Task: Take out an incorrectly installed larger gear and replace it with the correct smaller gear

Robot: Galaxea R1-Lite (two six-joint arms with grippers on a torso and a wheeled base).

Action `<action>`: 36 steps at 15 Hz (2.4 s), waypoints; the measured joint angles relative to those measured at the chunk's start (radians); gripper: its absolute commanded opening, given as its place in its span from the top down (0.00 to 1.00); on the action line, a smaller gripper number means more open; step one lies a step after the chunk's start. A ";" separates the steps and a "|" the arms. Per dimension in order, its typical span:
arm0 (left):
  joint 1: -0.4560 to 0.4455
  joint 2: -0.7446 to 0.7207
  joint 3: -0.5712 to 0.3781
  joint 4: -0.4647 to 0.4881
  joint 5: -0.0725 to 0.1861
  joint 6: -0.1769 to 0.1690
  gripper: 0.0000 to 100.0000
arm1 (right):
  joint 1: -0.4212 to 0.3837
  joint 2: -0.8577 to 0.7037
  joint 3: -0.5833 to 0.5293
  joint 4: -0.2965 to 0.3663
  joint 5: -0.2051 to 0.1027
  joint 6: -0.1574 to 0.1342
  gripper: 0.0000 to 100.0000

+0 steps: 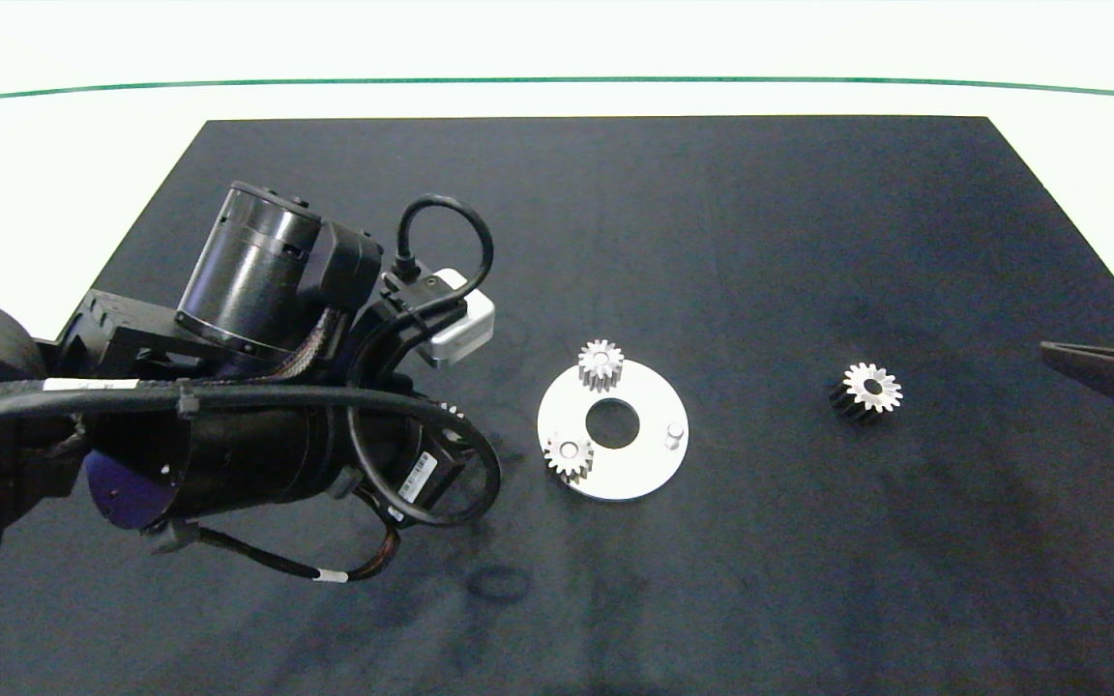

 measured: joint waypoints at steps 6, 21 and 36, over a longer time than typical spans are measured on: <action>-0.129 0.012 -0.046 0.068 0.029 0.024 0.78 | -0.001 -0.054 -0.001 0.003 -0.004 0.014 0.00; -0.257 0.299 -0.414 0.133 0.112 0.026 0.78 | 0.002 -0.166 0.040 0.021 -0.001 0.037 0.00; -0.287 0.483 -0.690 0.241 0.112 0.024 0.78 | 0.002 -0.176 0.079 0.020 0.003 0.045 0.00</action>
